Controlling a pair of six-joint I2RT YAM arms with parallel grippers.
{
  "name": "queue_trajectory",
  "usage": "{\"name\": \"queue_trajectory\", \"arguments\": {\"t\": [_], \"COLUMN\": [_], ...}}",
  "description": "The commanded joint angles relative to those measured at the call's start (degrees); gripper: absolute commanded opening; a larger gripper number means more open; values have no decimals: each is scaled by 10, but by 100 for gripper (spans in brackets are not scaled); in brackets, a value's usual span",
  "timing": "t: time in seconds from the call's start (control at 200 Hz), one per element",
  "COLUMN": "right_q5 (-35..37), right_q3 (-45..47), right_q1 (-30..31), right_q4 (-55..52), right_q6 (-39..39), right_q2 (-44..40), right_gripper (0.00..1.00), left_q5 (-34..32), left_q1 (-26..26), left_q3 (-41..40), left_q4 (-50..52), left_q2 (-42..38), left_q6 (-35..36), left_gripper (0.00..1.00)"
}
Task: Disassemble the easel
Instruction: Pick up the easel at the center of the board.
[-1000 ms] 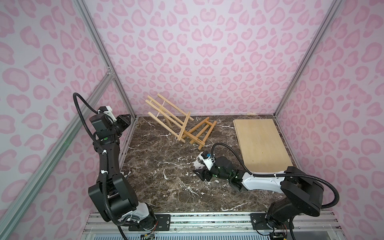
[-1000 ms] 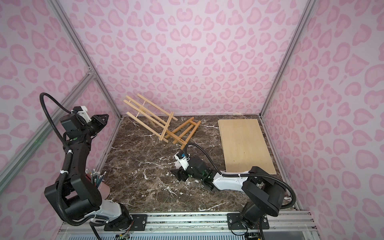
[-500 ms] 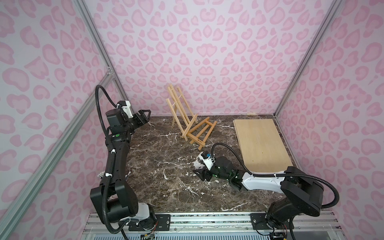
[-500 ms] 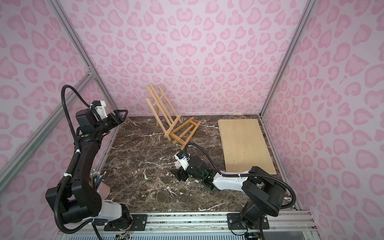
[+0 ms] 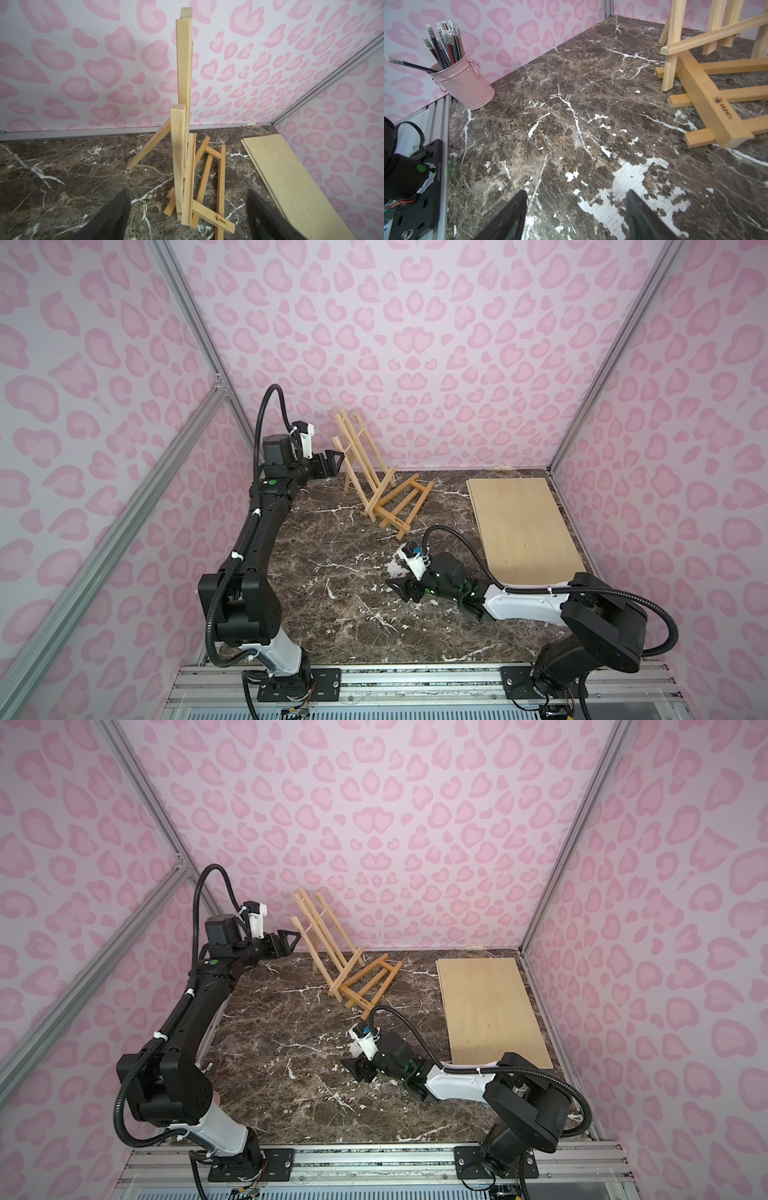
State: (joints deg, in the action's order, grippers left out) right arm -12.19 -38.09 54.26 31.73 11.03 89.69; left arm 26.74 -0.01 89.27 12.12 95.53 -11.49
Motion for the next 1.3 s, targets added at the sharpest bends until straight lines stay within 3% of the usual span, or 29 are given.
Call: {"name": "queue_trajectory", "arguments": {"t": [0.0, 0.265, 1.295], "right_q5": [0, -2, -3], "right_q3": [-2, -4, -11], "right_q1": [0, 0, 0], "right_q4": [9, 8, 2], "right_q6": [1, 2, 0], "right_q2": [5, 7, 17], "right_gripper": [75, 75, 75], "left_q5": [-20, -40, 6], "left_q1": [-12, -13, -19], "left_q3": [33, 228, 217], "left_q4": [-13, 119, 34], "left_q2": [31, 160, 165], "left_q6": [29, 3, -51], "left_gripper": [86, 70, 36]}}
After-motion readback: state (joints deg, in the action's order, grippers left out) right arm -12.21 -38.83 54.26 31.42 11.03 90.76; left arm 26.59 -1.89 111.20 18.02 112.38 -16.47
